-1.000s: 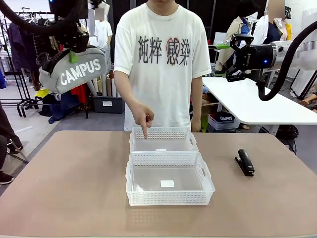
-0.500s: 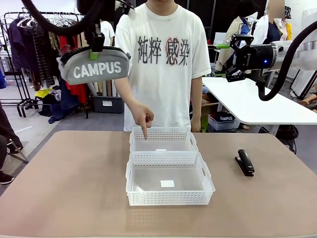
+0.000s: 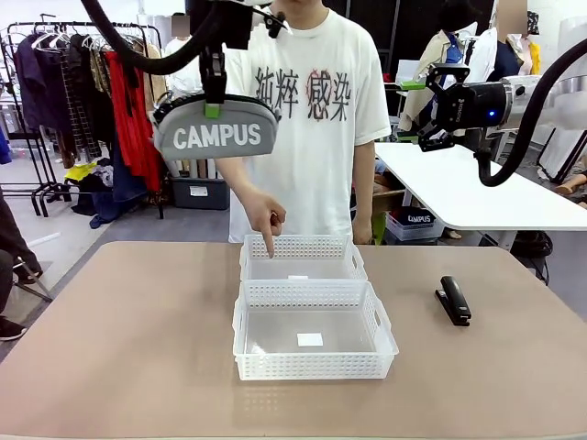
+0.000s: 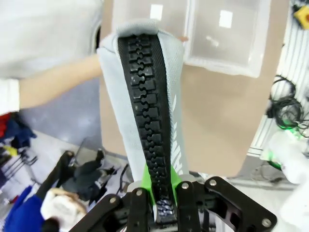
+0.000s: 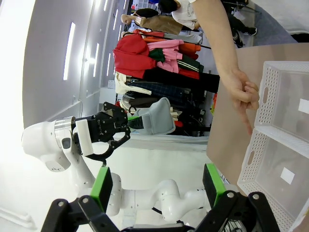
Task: Distribute items into two baskets.
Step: Move the picked Pencil pouch towards the Organizing basket indicated by the person, stopping as directed.
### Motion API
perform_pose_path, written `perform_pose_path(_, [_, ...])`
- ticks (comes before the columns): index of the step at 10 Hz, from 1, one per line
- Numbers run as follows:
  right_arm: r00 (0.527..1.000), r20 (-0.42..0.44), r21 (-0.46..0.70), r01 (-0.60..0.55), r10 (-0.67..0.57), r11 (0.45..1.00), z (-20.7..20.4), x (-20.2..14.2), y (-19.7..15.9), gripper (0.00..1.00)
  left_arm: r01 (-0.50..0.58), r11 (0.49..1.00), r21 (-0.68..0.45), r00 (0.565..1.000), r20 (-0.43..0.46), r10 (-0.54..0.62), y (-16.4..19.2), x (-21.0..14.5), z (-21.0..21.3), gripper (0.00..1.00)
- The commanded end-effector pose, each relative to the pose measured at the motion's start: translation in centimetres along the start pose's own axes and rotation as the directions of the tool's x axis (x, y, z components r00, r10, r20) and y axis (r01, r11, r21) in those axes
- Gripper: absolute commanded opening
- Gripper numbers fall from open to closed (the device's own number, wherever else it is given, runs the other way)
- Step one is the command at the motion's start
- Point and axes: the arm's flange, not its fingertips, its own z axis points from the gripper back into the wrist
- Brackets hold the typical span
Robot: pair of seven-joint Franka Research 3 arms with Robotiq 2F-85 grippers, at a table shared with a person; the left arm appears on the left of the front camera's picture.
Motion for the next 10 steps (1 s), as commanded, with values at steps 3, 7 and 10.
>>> perform_pose_path(3, [1.0, 0.0, 0.001, -0.003, 0.003, 1.0, 0.0, 0.0, 0.2, 1.0, 0.086, 0.995, -0.053, 0.995, 0.048, -0.083, -0.1, 1.9, -0.9, 0.0])
perform_pose_path(7, [1.0, 0.0, 0.001, -0.003, 0.003, 1.0, 0.0, 0.0, 0.2, 1.0, 0.146, 0.983, -0.111, 0.988, 0.064, -0.139, -0.4, 4.4, -4.1, 0.0])
perform_pose_path(10, [1.0, 0.0, 0.001, -0.003, 0.003, 1.0, 0.0, 0.0, 0.2, 1.0, 0.186, 0.97, -0.157, 0.981, 0.082, -0.175, -1.1, 5.6, -5.7, 0.0])
